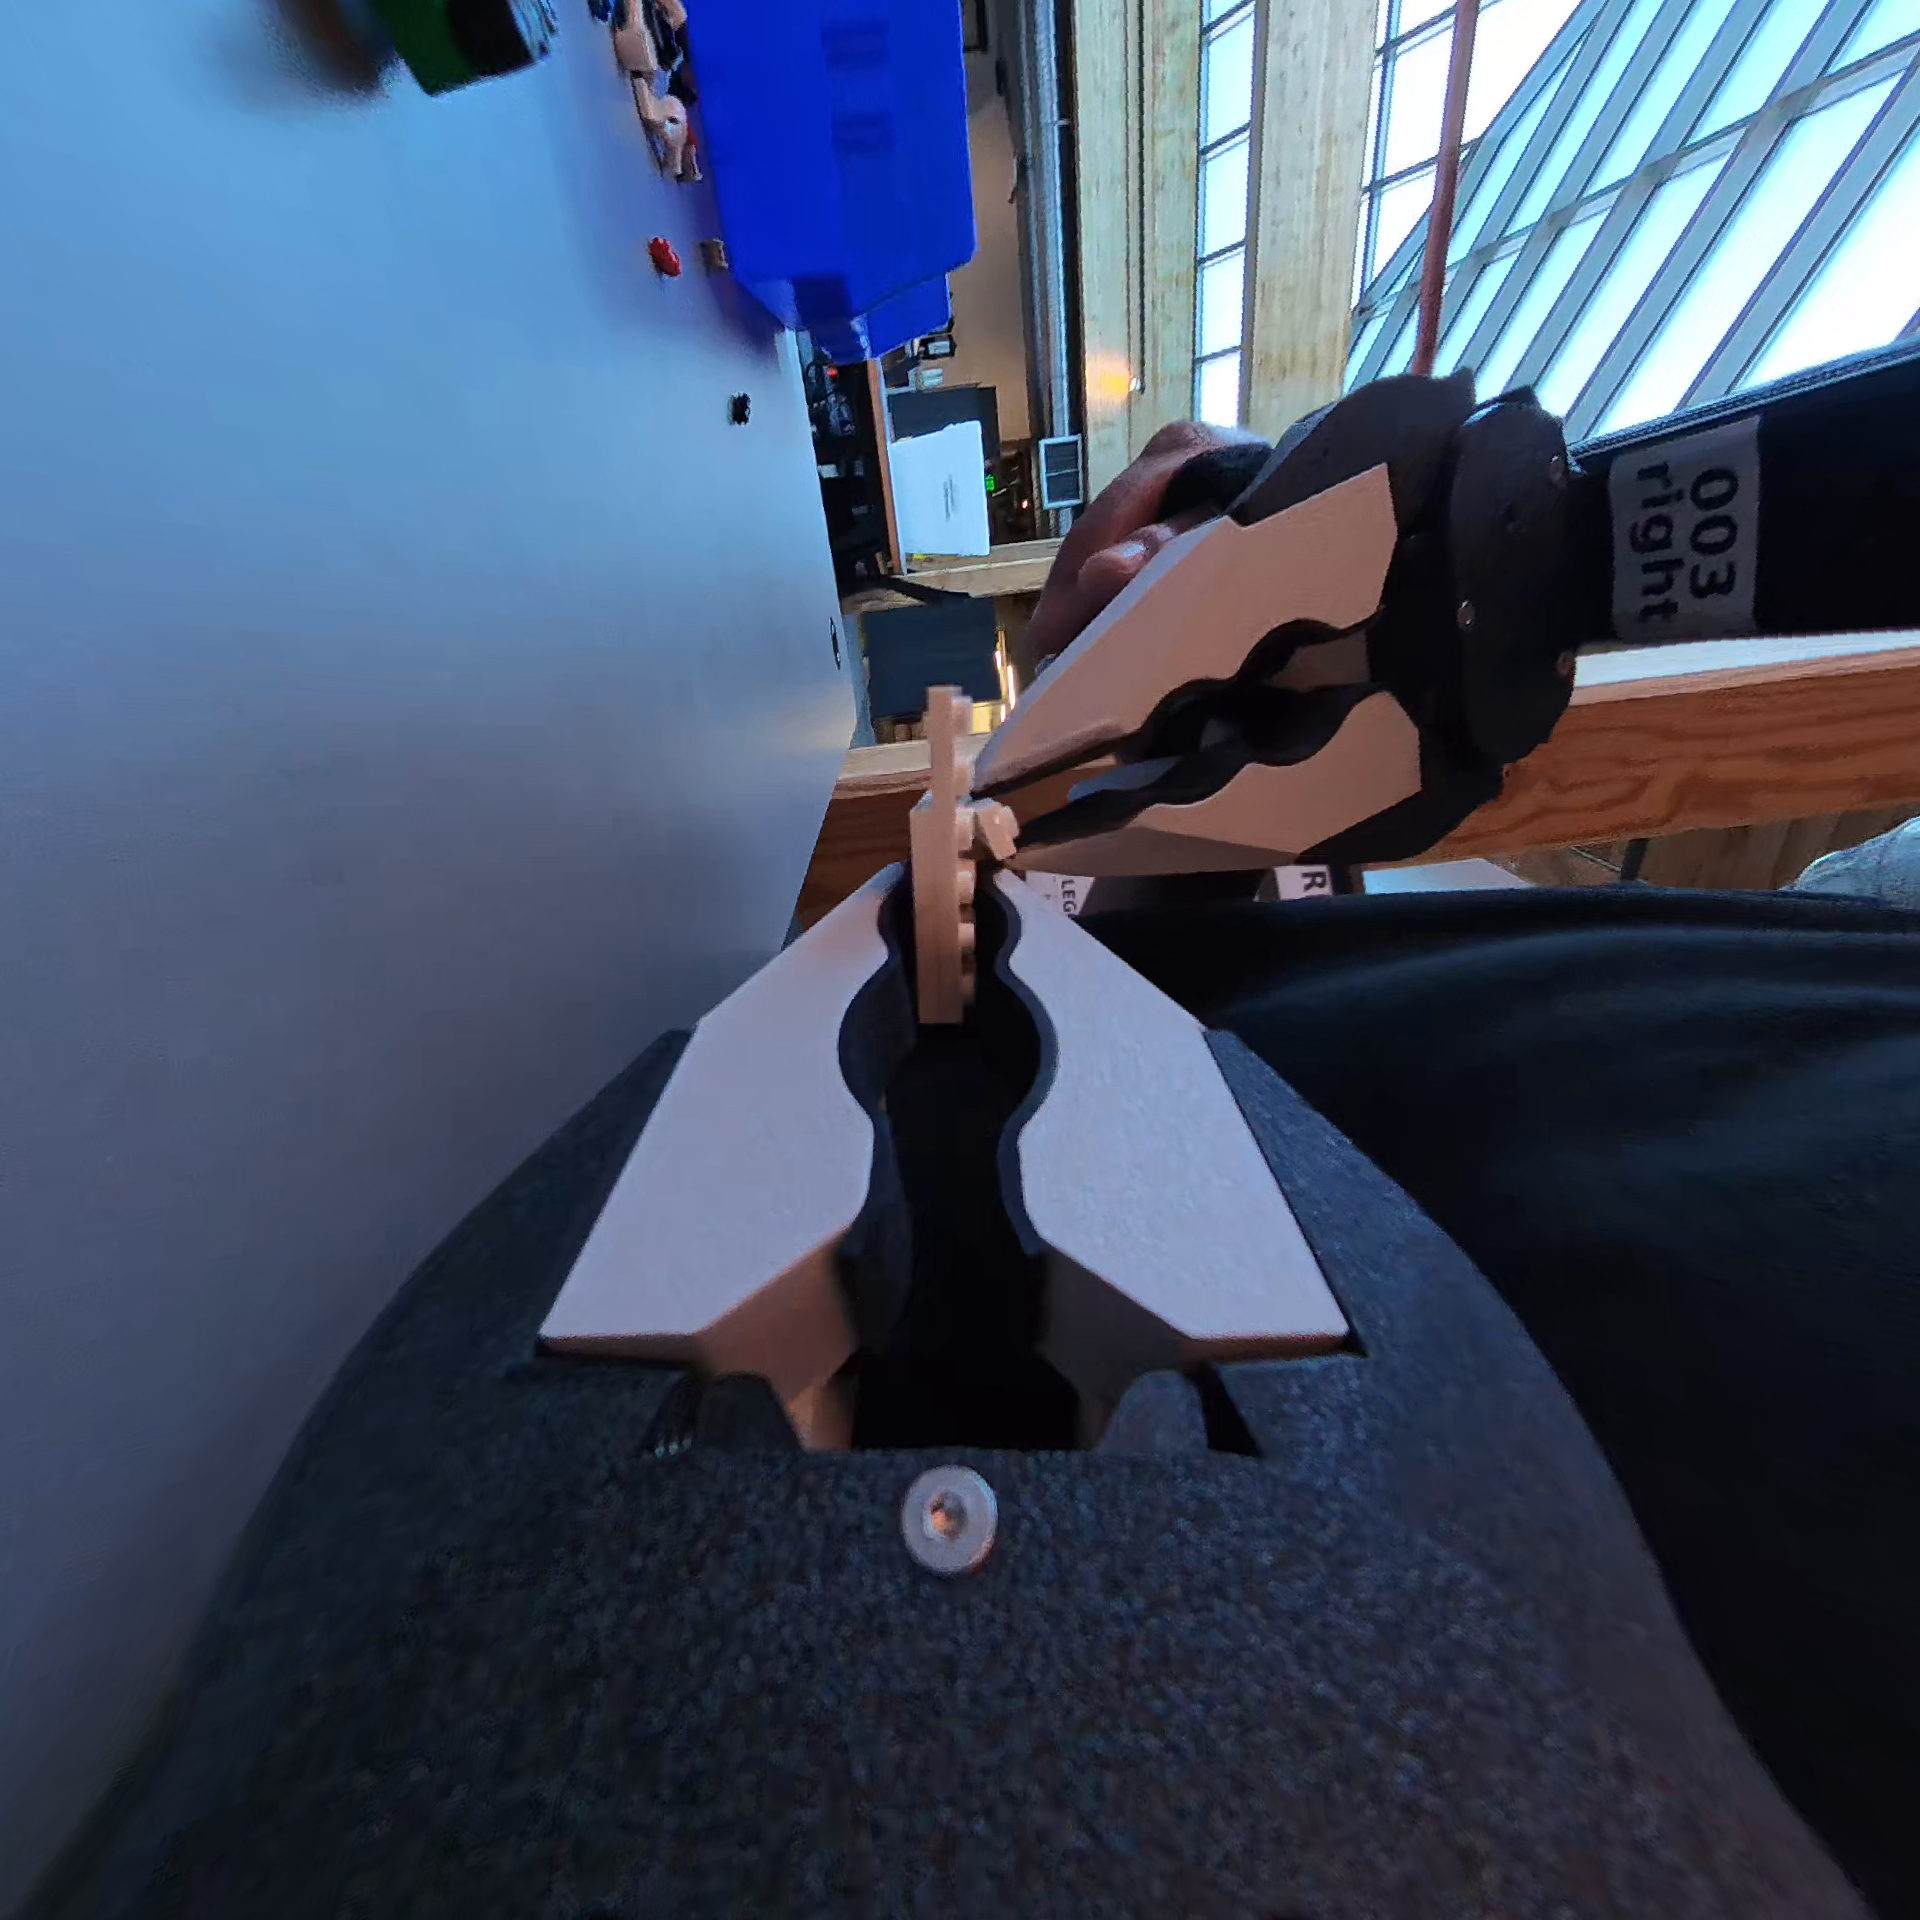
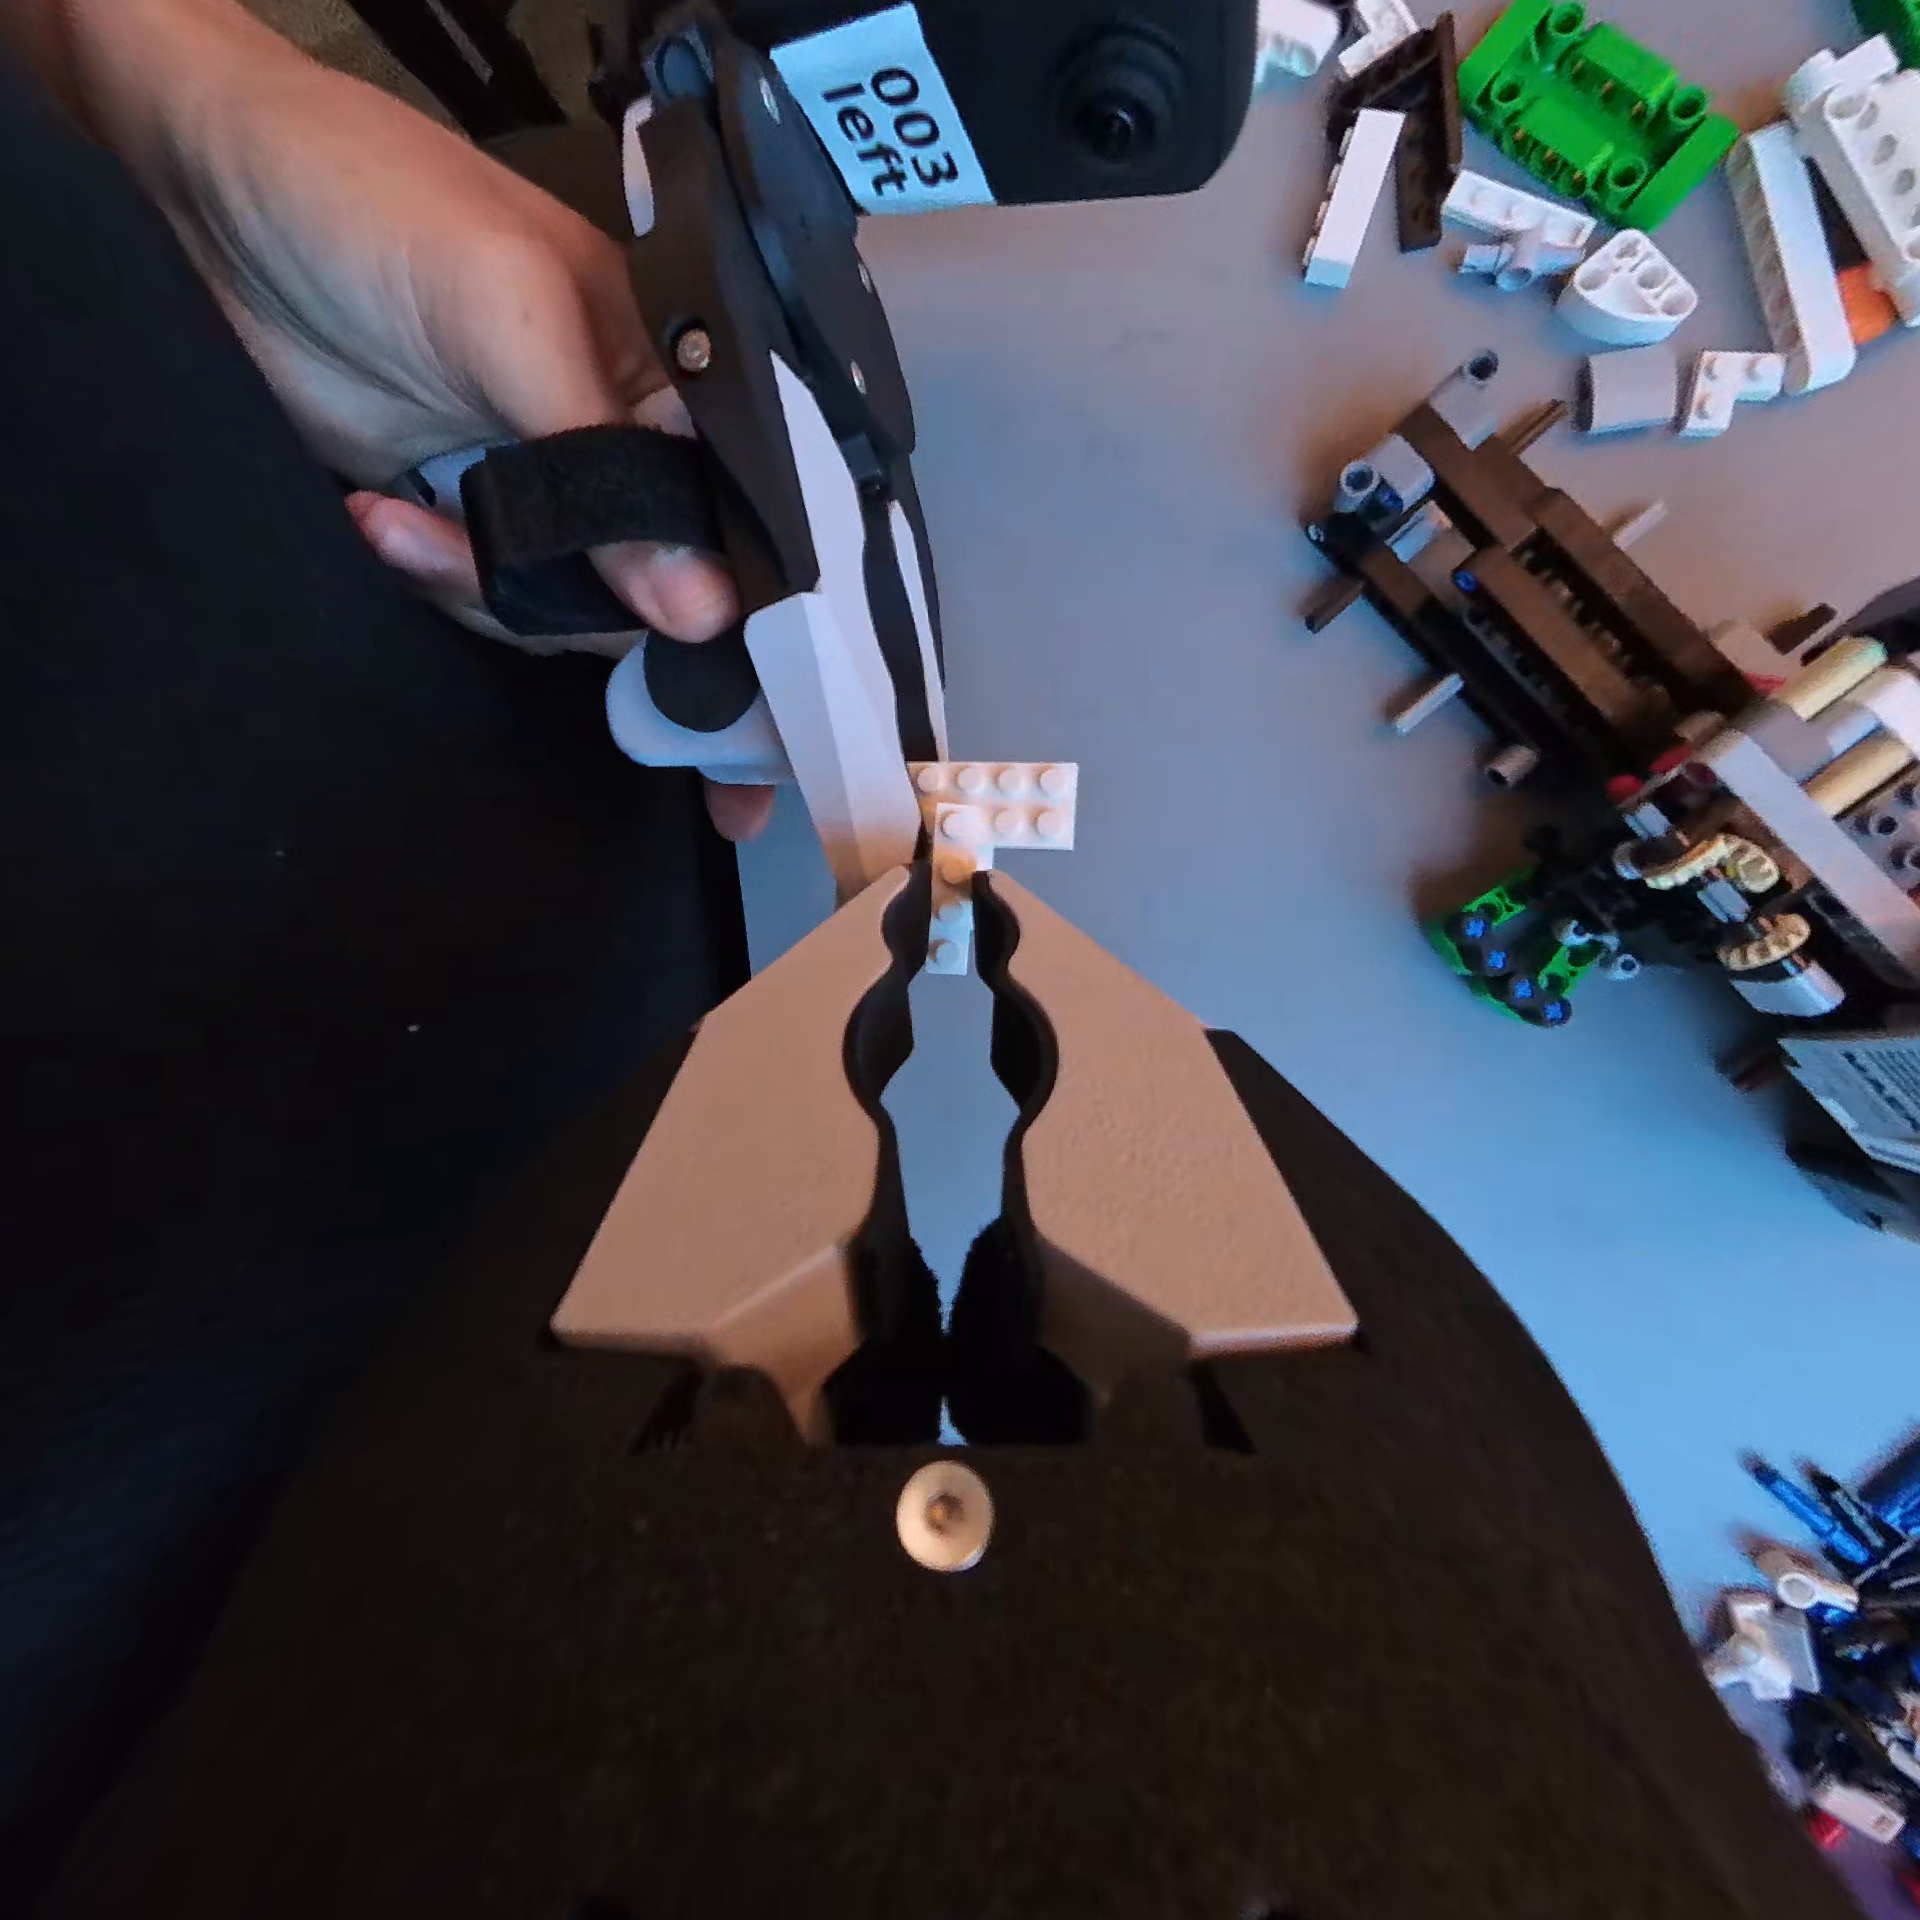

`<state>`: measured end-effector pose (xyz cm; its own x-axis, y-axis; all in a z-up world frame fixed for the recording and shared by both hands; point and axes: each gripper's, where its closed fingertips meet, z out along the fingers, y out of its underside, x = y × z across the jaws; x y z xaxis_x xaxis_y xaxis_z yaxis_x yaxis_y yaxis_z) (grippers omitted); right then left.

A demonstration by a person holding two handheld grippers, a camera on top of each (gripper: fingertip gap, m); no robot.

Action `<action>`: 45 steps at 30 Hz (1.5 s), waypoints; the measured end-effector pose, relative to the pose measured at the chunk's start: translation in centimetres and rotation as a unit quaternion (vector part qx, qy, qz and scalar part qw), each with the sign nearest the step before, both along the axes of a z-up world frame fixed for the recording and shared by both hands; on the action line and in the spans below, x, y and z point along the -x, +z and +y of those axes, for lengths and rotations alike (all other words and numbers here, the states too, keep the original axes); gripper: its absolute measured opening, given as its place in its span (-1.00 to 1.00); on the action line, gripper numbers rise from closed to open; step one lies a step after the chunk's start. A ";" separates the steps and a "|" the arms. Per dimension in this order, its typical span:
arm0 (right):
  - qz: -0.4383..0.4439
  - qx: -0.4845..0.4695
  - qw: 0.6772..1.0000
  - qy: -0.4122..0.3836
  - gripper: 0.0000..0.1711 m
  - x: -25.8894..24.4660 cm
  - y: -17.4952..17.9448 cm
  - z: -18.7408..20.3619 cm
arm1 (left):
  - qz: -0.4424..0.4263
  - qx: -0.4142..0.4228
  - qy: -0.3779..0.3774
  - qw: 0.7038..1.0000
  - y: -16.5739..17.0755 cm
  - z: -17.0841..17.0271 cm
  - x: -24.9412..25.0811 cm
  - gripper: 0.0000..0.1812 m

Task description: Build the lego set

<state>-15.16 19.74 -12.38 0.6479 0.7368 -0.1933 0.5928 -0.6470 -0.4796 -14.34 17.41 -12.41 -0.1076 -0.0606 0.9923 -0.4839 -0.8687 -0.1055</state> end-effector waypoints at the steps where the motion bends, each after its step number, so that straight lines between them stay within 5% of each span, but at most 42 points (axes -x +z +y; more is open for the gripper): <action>1: 0.002 0.001 1.000 0.004 -0.92 0.1 0.0 0.1 | -0.004 0.003 0.003 1.000 0.1 0.1 0.1 -0.94; 23: 0.121 0.004 0.993 0.003 -0.86 2.2 2.8 1.8 | -0.037 0.019 0.027 0.999 1.1 1.6 1.9 -0.94; 31: 0.341 0.096 0.925 -0.135 -0.85 0.0 2.3 1.7 | -0.040 0.005 0.037 0.998 1.3 2.2 2.1 -0.94; 45: 0.373 0.168 0.901 -0.143 -0.94 1.4 0.7 0.6 | -0.034 -0.002 0.044 0.998 1.0 2.5 1.8 -0.94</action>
<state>-16.54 20.34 -11.72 0.3992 0.3797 -0.8346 -0.0280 -0.9048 -0.4250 -16.19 19.86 -11.40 -0.1695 -0.0771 0.9825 -0.3966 -0.9073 -0.1396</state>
